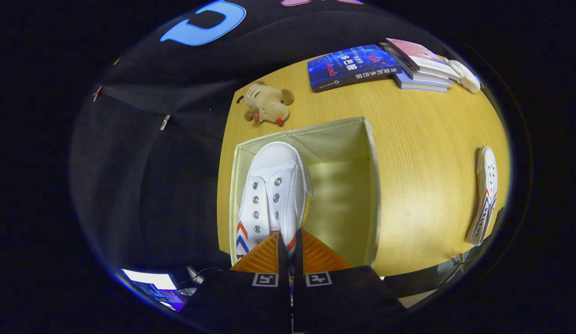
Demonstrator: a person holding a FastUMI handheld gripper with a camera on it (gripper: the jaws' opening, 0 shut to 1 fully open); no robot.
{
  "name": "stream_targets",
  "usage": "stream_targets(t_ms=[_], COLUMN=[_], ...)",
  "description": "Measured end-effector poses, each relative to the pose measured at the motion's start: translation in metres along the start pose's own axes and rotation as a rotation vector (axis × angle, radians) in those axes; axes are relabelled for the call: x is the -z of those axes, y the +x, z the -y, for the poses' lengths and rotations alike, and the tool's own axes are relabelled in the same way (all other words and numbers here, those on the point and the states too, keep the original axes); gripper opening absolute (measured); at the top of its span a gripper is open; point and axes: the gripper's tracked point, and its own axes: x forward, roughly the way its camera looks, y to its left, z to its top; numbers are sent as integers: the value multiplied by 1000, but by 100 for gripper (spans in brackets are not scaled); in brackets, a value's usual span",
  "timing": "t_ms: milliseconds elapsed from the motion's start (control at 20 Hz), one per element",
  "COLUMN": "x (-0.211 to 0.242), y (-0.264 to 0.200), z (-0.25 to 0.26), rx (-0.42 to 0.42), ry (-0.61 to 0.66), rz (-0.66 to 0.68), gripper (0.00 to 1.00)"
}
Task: Open the storage box then place both shoes into the box .Put the left shoe in first, then the right shoe, with the right side of both shoes facing outward in a uniform manner.
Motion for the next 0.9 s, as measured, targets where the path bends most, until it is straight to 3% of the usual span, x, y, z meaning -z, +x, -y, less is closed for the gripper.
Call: stream_targets(t_ms=[400, 800, 900], x=[4, 9, 16], y=[37, 60, 66], z=[14, 11, 7], rx=[65, 42, 16], ry=[41, 35, 1], rz=[4, 17, -8], gripper=[7, 7, 16])
